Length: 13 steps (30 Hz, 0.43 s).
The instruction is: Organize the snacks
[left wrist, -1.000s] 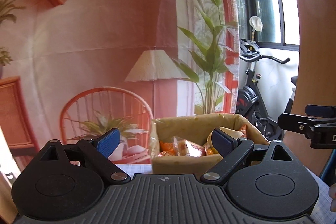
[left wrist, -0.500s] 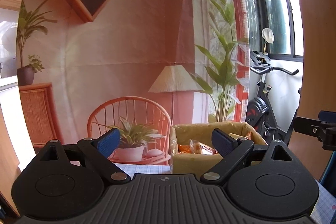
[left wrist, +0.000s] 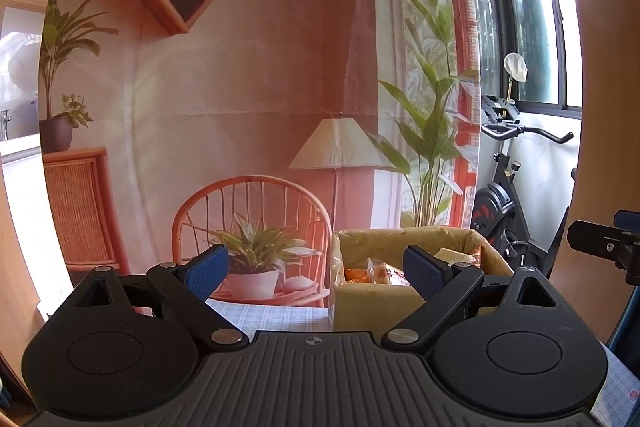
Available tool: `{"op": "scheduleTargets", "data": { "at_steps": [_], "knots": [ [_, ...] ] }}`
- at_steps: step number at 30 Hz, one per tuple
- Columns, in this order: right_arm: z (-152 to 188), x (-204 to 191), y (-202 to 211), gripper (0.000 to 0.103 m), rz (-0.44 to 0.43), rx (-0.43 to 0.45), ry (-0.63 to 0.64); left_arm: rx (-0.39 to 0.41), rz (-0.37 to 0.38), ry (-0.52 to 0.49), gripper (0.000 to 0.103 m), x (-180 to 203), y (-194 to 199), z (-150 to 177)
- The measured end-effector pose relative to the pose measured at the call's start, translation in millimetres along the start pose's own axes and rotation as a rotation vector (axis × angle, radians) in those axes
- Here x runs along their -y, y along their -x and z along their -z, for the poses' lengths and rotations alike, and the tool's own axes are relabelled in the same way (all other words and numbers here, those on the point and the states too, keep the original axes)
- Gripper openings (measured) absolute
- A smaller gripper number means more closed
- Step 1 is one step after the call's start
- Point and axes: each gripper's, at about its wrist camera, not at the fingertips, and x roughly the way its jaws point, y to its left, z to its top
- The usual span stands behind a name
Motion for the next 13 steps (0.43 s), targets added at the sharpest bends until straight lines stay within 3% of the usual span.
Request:
{"op": "scheduleTargets", "data": {
  "at_steps": [13],
  "knots": [
    [5.8,-1.9,2.2,0.103,0.002,-0.01,-0.005,-0.013,-0.018,0.002,0.095,-1.9,-3.3,2.2]
  ]
}}
